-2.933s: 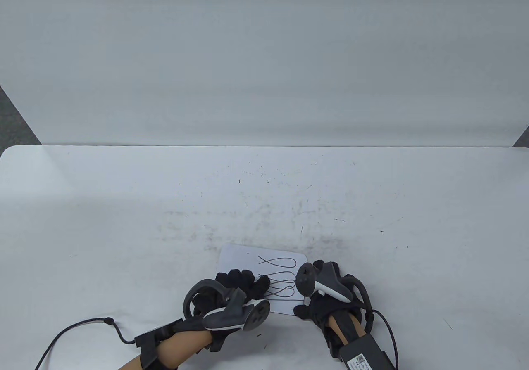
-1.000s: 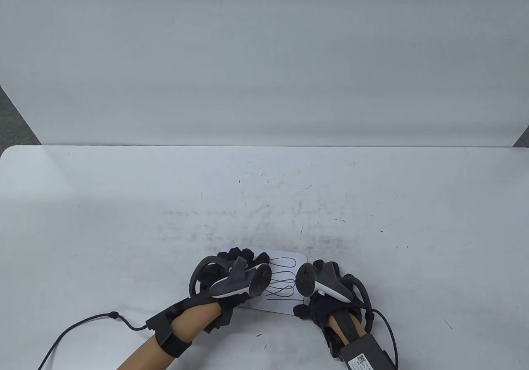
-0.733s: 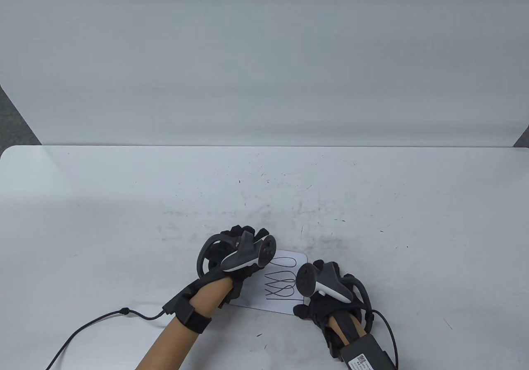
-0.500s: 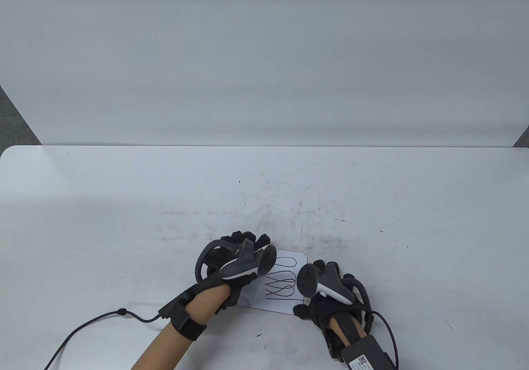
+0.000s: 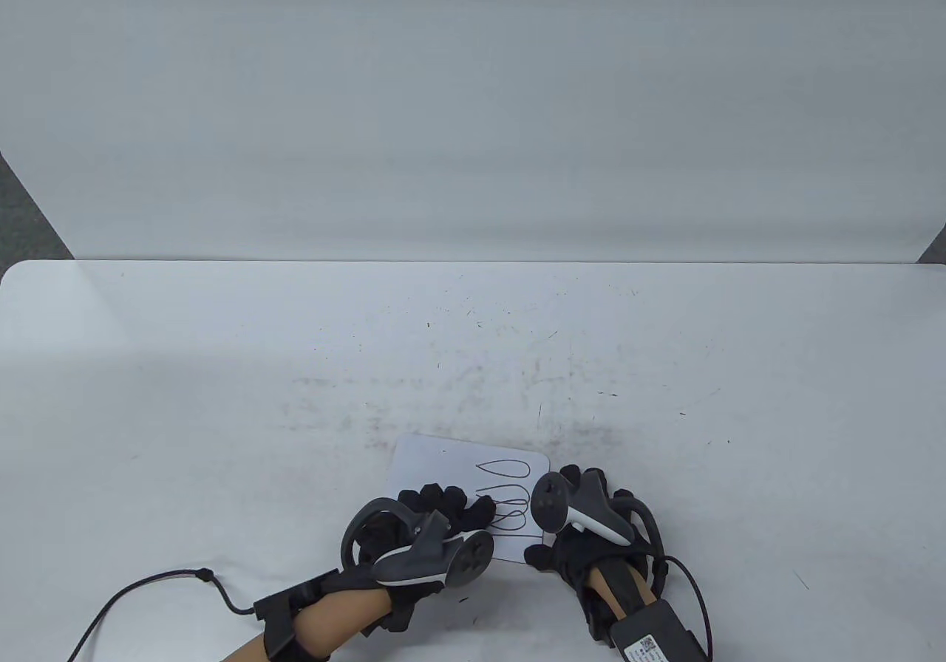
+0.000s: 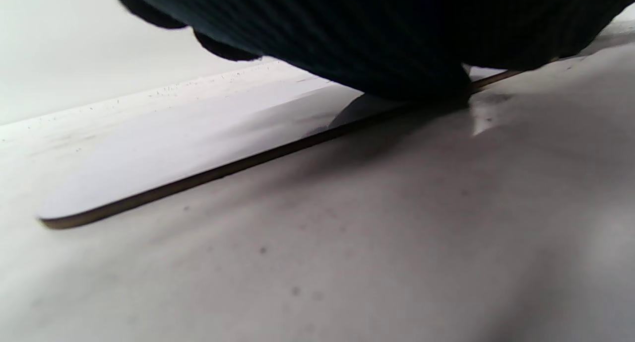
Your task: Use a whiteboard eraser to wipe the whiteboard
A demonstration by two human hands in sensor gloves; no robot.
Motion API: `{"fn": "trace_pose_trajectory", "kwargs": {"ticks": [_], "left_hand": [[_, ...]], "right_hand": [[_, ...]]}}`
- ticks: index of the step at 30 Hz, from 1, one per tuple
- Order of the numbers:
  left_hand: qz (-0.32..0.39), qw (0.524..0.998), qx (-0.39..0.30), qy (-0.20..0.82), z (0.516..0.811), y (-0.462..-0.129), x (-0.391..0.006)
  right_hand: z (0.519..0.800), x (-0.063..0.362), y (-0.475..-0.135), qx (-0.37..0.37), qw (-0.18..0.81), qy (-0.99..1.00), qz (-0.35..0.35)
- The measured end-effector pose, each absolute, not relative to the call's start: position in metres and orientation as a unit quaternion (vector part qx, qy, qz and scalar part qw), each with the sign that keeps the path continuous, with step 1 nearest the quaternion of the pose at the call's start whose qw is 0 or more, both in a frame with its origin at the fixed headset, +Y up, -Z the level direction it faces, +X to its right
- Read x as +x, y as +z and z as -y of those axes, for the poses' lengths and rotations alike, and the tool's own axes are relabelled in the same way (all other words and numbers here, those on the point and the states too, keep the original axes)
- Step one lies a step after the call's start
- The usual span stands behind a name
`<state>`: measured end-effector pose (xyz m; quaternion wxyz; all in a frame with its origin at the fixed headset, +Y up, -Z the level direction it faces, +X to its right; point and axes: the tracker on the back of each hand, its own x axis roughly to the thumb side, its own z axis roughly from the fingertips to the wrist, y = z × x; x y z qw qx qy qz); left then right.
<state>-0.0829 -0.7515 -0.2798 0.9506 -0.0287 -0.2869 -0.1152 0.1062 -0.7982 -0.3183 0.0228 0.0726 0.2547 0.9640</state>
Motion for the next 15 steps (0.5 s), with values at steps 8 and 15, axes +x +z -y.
{"fn": "trace_pose_trajectory", "kwargs": {"ticks": [8, 15], "left_hand": [[0.232, 0.965, -0.051, -0.109, 0.751, -0.319, -0.082], [0.158, 0.979, -0.059, -0.110, 0.750, -0.384, -0.072]], "right_hand": [[0.798, 0.106, -0.318, 0.073, 0.022, 0.965, -0.252], [0.798, 0.106, -0.318, 0.072, 0.021, 0.966, -0.249]]}}
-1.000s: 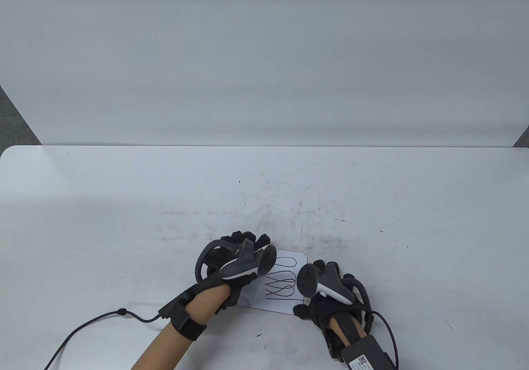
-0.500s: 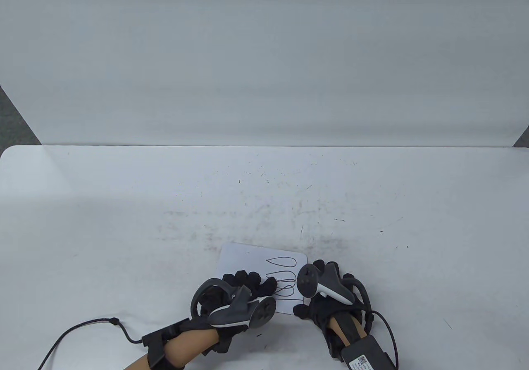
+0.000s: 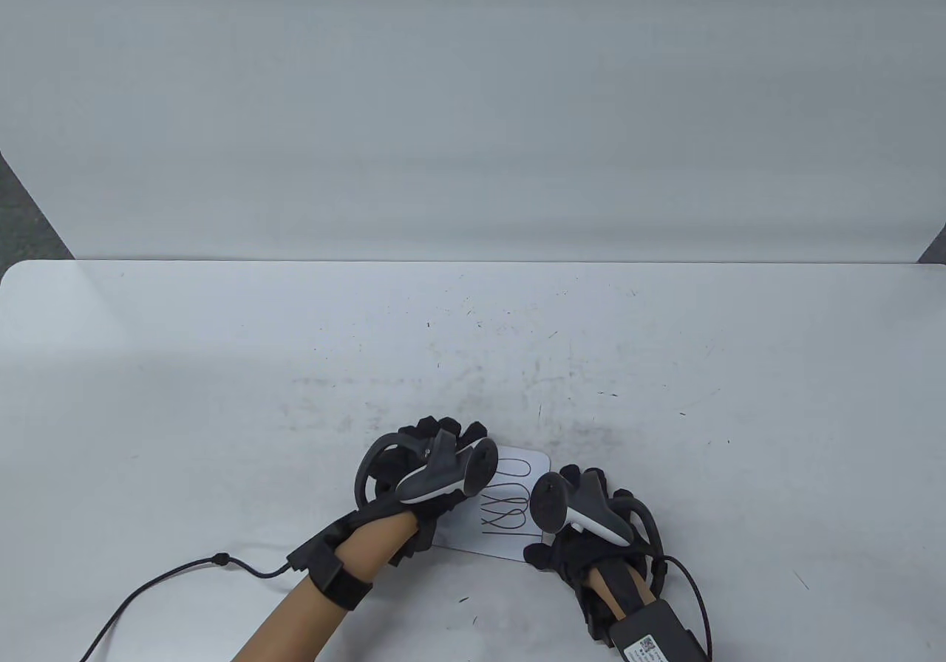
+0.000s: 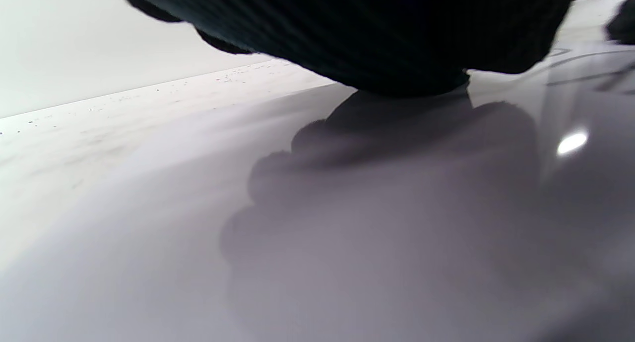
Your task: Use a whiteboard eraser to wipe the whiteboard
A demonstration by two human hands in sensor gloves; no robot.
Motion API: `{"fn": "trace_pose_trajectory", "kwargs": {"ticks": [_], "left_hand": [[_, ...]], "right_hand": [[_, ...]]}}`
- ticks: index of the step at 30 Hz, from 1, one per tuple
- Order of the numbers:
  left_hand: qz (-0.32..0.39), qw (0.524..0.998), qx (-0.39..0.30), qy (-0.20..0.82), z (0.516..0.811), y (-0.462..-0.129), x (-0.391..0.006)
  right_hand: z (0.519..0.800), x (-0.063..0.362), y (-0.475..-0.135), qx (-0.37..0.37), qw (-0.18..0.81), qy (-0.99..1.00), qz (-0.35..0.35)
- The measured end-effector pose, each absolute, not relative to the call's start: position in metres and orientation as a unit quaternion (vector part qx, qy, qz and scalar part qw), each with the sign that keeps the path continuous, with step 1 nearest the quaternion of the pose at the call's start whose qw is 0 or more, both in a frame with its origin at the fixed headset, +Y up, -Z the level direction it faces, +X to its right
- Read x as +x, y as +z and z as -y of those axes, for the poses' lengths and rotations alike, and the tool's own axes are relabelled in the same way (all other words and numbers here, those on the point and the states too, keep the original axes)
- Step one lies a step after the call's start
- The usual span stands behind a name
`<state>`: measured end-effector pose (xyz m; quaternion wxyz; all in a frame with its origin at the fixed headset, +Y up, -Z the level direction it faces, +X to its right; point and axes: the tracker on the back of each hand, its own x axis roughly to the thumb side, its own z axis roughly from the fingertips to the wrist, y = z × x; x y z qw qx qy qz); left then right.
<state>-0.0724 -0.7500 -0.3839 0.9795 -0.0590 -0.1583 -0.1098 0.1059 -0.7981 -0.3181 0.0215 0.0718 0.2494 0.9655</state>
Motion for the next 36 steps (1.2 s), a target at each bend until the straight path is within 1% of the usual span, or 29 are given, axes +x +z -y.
{"fn": "trace_pose_trajectory", "kwargs": {"ticks": [2, 4, 9, 11, 16, 19, 24, 26, 29, 33, 36], "left_hand": [[0.146, 0.981, -0.059, -0.110, 0.750, -0.394, -0.069], [0.148, 0.981, -0.054, -0.117, 0.750, -0.397, -0.066], [0.170, 0.977, -0.039, -0.119, 0.752, -0.384, -0.070], [0.187, 0.974, -0.038, -0.119, 0.752, -0.373, -0.072], [0.251, 0.960, -0.024, -0.127, 0.752, -0.333, -0.074], [0.282, 0.953, -0.033, -0.110, 0.753, -0.310, -0.075], [0.311, 0.943, -0.039, -0.110, 0.753, -0.289, -0.073], [0.316, 0.940, -0.034, -0.121, 0.752, -0.291, -0.072], [0.326, 0.937, -0.068, -0.105, 0.751, -0.303, -0.073], [0.296, 0.947, -0.088, -0.089, 0.750, -0.327, -0.072], [0.271, 0.955, -0.087, -0.086, 0.750, -0.350, -0.068]], "right_hand": [[0.798, 0.106, -0.318, 0.072, 0.022, 0.966, -0.249], [0.798, 0.106, -0.318, 0.071, 0.022, 0.965, -0.250], [0.799, 0.106, -0.318, 0.070, 0.024, 0.964, -0.255], [0.799, 0.106, -0.318, 0.070, 0.023, 0.964, -0.256], [0.799, 0.106, -0.317, 0.070, 0.027, 0.963, -0.257], [0.800, 0.106, -0.317, 0.072, 0.031, 0.964, -0.256], [0.800, 0.107, -0.317, 0.072, 0.033, 0.963, -0.257], [0.800, 0.107, -0.317, 0.071, 0.032, 0.963, -0.258], [0.800, 0.107, -0.317, 0.072, 0.034, 0.963, -0.257], [0.800, 0.107, -0.317, 0.073, 0.034, 0.963, -0.257], [0.800, 0.107, -0.318, 0.074, 0.035, 0.963, -0.257]]}}
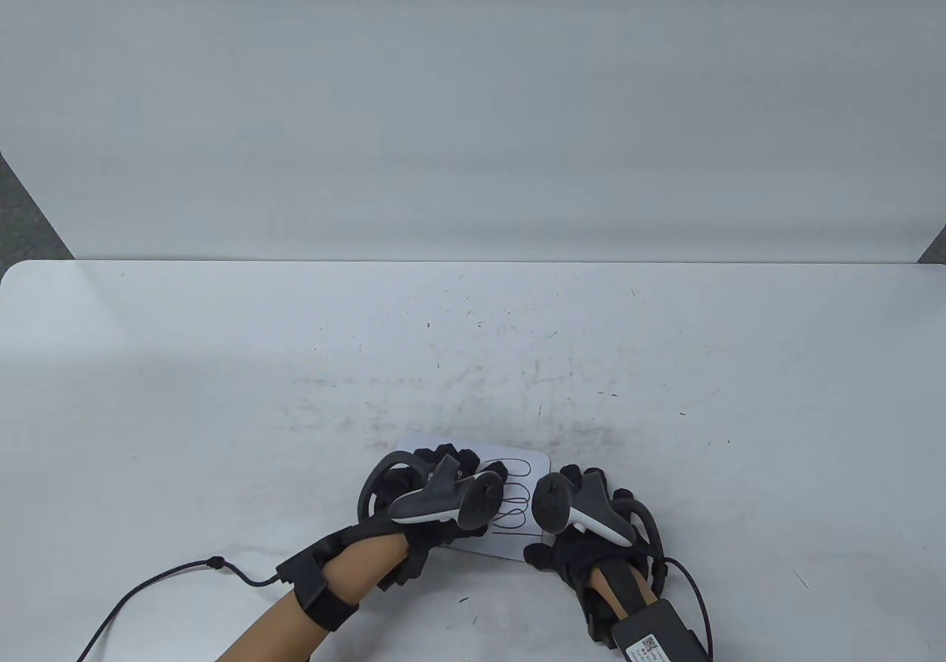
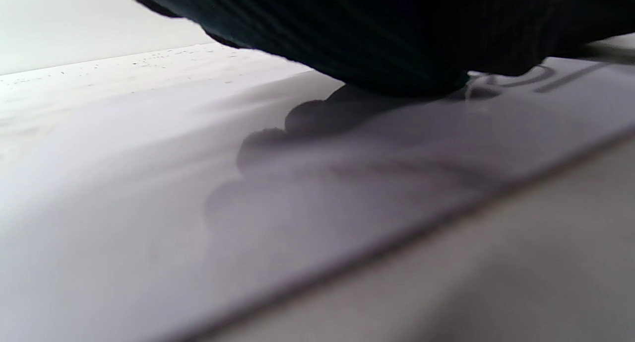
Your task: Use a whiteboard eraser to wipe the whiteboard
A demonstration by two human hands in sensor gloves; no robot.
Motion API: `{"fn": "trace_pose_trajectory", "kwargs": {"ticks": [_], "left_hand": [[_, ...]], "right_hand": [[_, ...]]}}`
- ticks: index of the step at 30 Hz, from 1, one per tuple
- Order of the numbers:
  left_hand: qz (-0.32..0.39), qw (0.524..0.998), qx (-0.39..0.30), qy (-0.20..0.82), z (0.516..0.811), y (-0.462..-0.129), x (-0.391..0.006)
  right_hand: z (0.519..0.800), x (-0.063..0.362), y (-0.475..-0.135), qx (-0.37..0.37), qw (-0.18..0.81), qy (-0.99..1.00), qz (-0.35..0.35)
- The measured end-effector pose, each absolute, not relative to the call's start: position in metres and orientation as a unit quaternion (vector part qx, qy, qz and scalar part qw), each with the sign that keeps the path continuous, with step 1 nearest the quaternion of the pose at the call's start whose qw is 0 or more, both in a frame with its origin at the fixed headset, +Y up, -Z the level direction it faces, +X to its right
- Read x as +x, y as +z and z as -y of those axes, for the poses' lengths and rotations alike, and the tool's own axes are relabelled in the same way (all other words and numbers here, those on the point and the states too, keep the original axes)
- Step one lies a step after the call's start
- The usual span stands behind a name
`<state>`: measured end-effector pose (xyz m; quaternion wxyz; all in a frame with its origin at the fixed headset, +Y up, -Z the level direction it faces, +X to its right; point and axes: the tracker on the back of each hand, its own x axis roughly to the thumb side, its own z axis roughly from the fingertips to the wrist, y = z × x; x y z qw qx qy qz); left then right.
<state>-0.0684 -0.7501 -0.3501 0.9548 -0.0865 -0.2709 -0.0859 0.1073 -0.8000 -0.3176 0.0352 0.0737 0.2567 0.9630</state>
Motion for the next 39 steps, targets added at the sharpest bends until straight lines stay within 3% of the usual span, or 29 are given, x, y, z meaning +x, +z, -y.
{"fn": "trace_pose_trajectory", "kwargs": {"ticks": [8, 15, 30, 39], "left_hand": [[0.212, 0.968, -0.075, -0.116, 0.749, -0.394, -0.052], [0.229, 0.963, -0.049, -0.134, 0.751, -0.374, -0.053], [0.322, 0.935, -0.024, -0.145, 0.751, -0.289, -0.060], [0.294, 0.948, -0.049, -0.113, 0.751, -0.320, -0.059]], "right_hand": [[0.800, 0.107, -0.318, 0.074, 0.036, 0.963, -0.257], [0.800, 0.108, -0.318, 0.072, 0.036, 0.963, -0.259], [0.803, 0.108, -0.318, 0.073, 0.056, 0.957, -0.276], [0.804, 0.109, -0.318, 0.073, 0.069, 0.954, -0.282]]}}
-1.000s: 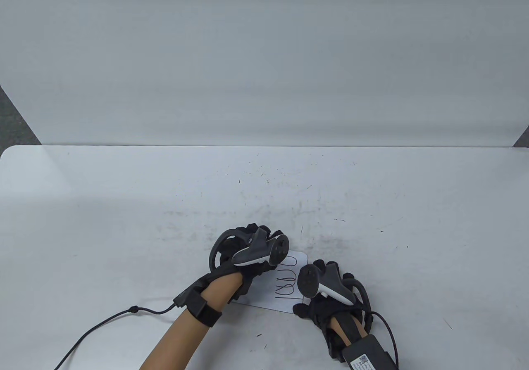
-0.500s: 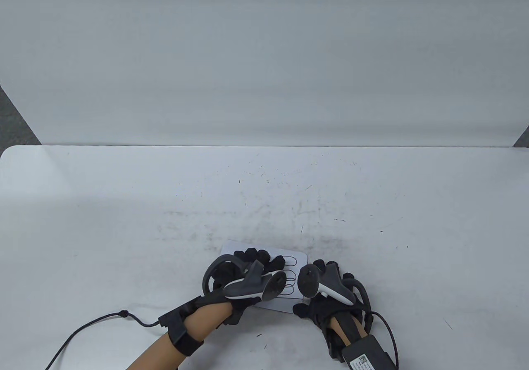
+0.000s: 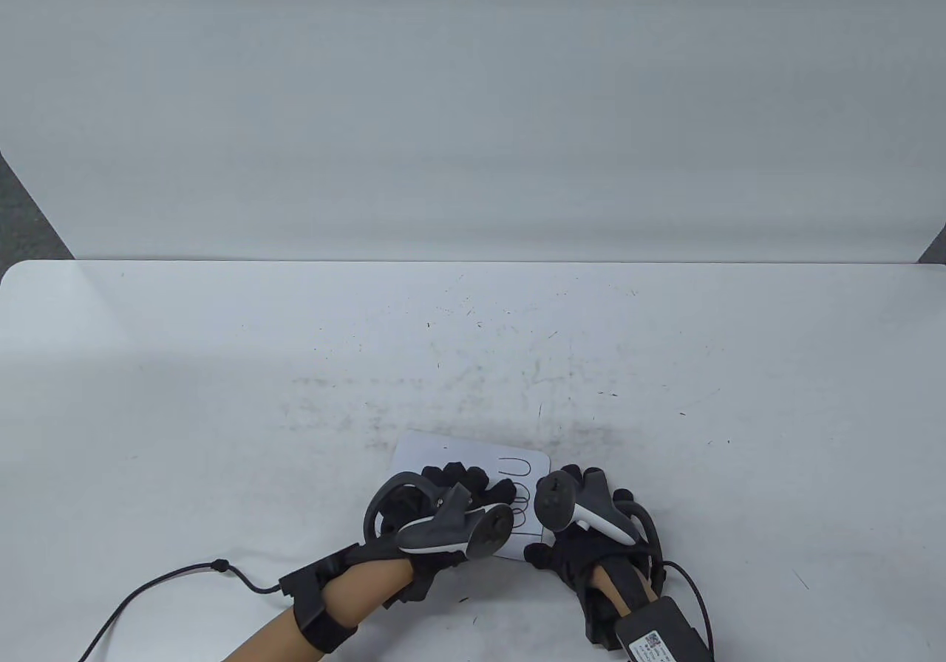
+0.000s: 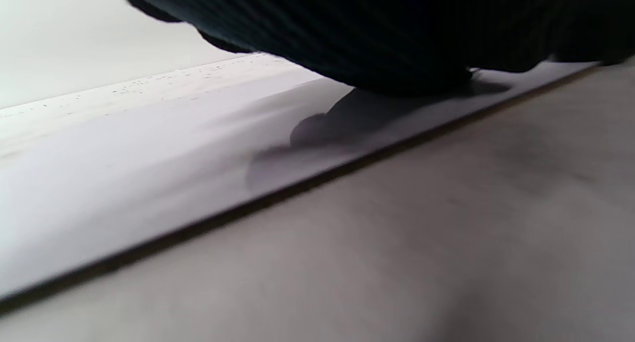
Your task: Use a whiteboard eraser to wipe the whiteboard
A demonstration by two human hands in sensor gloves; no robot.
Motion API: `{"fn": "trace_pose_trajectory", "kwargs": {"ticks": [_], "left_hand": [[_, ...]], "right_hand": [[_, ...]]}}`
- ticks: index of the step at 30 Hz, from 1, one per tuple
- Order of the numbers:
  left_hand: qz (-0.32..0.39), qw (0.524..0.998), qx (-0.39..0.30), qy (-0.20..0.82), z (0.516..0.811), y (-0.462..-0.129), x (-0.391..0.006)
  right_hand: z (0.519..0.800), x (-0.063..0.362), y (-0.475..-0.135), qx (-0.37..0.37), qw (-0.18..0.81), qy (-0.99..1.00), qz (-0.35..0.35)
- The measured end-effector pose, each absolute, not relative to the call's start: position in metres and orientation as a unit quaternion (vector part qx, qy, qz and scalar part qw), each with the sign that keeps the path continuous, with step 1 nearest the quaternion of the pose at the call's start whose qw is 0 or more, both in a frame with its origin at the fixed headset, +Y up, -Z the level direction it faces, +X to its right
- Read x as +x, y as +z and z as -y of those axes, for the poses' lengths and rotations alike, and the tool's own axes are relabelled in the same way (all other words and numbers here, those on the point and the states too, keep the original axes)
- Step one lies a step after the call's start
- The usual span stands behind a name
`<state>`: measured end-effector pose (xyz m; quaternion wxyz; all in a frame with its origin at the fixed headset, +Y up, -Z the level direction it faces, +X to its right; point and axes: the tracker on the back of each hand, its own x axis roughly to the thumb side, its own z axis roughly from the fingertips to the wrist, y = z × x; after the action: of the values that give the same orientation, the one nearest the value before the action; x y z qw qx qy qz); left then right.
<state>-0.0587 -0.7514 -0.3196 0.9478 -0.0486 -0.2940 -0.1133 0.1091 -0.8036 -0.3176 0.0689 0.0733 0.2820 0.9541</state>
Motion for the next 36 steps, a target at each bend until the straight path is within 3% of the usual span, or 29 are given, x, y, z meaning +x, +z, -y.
{"fn": "trace_pose_trajectory", "kwargs": {"ticks": [8, 13, 19, 30, 36], "left_hand": [[0.212, 0.968, -0.061, -0.116, 0.750, -0.383, -0.047], [0.187, 0.970, -0.052, -0.149, 0.748, -0.396, -0.039], [0.207, 0.969, -0.034, -0.131, 0.752, -0.383, -0.048], [0.314, 0.940, -0.018, -0.133, 0.754, -0.304, -0.054], [0.326, 0.936, 0.002, -0.133, 0.755, -0.289, -0.058]], "right_hand": [[0.804, 0.109, -0.318, 0.074, 0.069, 0.954, -0.281], [0.804, 0.110, -0.318, 0.075, 0.069, 0.954, -0.281], [0.804, 0.110, -0.317, 0.075, 0.069, 0.954, -0.281], [0.803, 0.110, -0.317, 0.075, 0.067, 0.955, -0.280], [0.804, 0.110, -0.318, 0.075, 0.072, 0.955, -0.278]]}}
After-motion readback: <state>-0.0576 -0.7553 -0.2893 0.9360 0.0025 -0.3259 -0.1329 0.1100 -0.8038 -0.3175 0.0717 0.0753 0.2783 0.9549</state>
